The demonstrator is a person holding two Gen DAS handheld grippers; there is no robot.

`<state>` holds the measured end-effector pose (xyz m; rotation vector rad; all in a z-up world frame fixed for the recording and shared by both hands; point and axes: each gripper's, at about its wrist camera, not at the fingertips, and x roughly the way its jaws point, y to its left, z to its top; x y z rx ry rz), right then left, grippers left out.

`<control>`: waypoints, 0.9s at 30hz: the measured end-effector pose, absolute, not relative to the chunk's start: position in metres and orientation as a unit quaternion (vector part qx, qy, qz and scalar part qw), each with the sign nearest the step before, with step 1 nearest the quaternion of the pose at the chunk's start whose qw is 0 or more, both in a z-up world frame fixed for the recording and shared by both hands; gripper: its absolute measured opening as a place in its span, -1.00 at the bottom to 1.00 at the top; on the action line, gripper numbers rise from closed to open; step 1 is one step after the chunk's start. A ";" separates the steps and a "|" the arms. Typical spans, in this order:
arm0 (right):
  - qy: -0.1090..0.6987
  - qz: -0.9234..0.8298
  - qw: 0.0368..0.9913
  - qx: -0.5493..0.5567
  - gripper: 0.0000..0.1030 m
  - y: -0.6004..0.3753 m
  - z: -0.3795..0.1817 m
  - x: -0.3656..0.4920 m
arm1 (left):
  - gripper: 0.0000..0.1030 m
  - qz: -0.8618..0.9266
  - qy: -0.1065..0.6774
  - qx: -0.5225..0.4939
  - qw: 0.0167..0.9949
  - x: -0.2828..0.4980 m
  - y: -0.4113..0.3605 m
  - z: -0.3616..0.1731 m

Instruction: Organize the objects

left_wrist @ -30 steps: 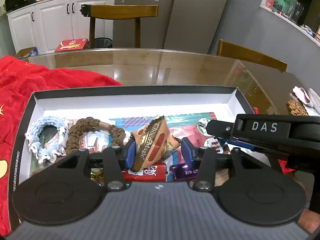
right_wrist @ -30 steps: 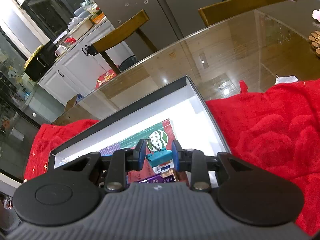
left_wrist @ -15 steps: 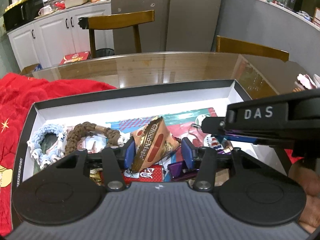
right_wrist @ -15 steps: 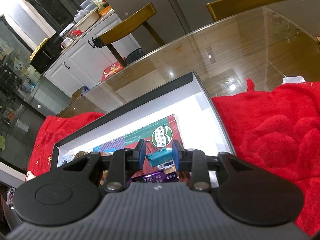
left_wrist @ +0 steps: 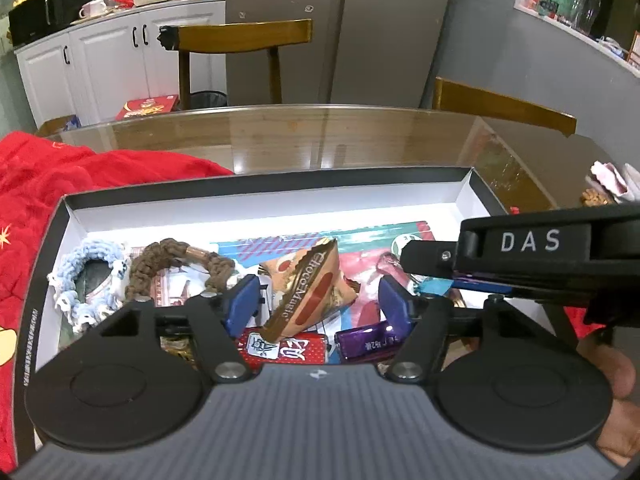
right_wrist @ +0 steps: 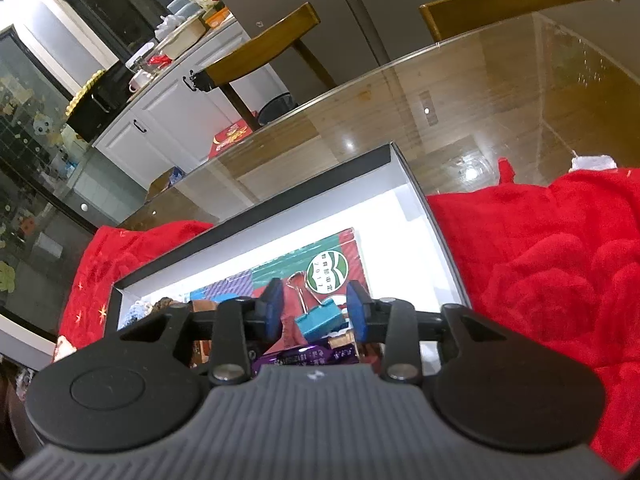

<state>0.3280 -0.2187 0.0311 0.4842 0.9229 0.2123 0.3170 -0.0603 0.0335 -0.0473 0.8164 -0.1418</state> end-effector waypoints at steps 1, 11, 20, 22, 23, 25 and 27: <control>0.441 0.103 0.861 0.234 0.08 -0.219 0.031 0.328 | 0.39 -0.066 0.395 -0.024 0.916 0.317 -0.061 0.034; 0.427 0.119 0.862 0.245 0.21 -0.224 0.045 0.323 | 0.39 -0.065 0.389 -0.024 0.919 0.313 -0.057 0.042; 0.374 0.134 0.882 0.253 0.33 -0.228 0.088 0.298 | 0.39 -0.046 0.315 0.018 0.948 0.287 -0.058 0.086; 0.344 0.133 0.894 0.254 0.43 -0.229 0.108 0.282 | 0.39 -0.043 0.297 0.015 0.954 0.277 -0.056 0.100; 0.322 0.137 0.903 0.249 0.48 -0.227 0.122 0.270 | 0.39 -0.042 0.286 0.013 0.957 0.270 -0.055 0.109; 0.281 0.145 0.919 0.234 0.62 -0.225 0.146 0.245 | 0.46 -0.035 0.266 0.015 0.963 0.254 -0.055 0.125; 0.239 0.142 0.938 0.209 0.69 -0.218 0.171 0.217 | 0.55 -0.022 0.244 0.030 0.969 0.232 -0.057 0.139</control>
